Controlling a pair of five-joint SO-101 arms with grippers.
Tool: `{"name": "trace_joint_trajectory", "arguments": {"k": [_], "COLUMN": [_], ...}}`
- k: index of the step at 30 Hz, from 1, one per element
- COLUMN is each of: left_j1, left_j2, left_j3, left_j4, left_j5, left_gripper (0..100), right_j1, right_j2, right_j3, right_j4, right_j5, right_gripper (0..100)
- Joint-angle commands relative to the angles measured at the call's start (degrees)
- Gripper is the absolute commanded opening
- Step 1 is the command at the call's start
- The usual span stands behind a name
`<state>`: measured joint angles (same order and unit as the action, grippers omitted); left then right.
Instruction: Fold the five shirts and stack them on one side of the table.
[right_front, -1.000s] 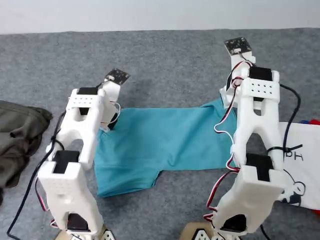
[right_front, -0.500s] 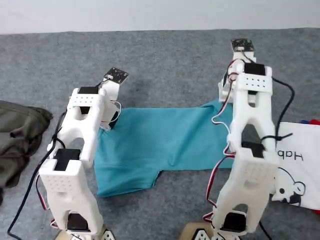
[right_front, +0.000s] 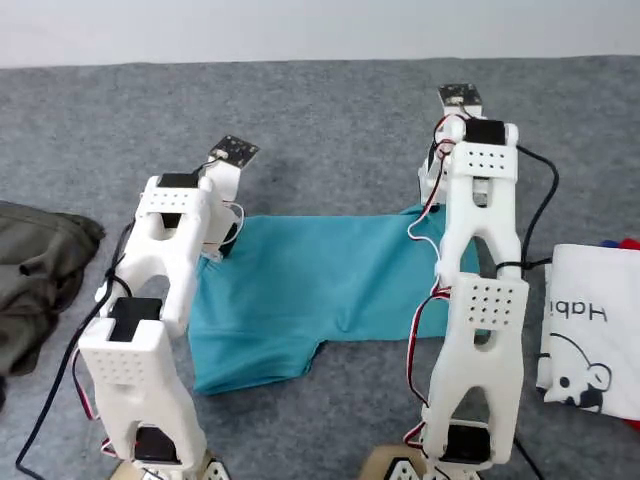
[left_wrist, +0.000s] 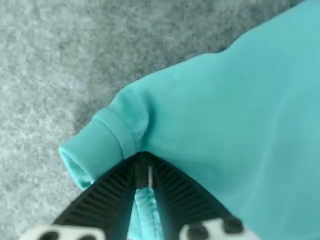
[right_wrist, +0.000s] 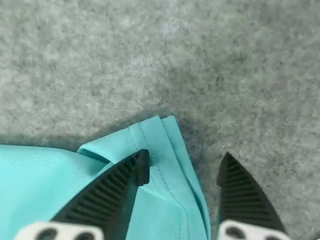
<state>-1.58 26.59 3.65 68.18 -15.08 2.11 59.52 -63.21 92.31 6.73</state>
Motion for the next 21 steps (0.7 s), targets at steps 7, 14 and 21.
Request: {"name": "trace_joint_trajectory", "arguments": {"k": [7,14,21], "left_j1": [0.6,0.6,0.6], "left_j2": [-0.2,-0.2,-0.2], "left_j3": [-1.9,-1.9,-1.9], "left_j4": [0.0,0.0,0.0], "left_j5": [0.4,0.4,0.4], "left_gripper": [1,1,1], "right_j1": [-0.5,2.1,8.3], "right_j2": [2.7,2.2,2.2], "right_j3": [-9.1,-9.2,-15.5], "right_j4": [3.9,7.3,10.3], "right_j5": [6.0,8.4,8.4], "right_gripper": [0.9,1.1,1.1]}}
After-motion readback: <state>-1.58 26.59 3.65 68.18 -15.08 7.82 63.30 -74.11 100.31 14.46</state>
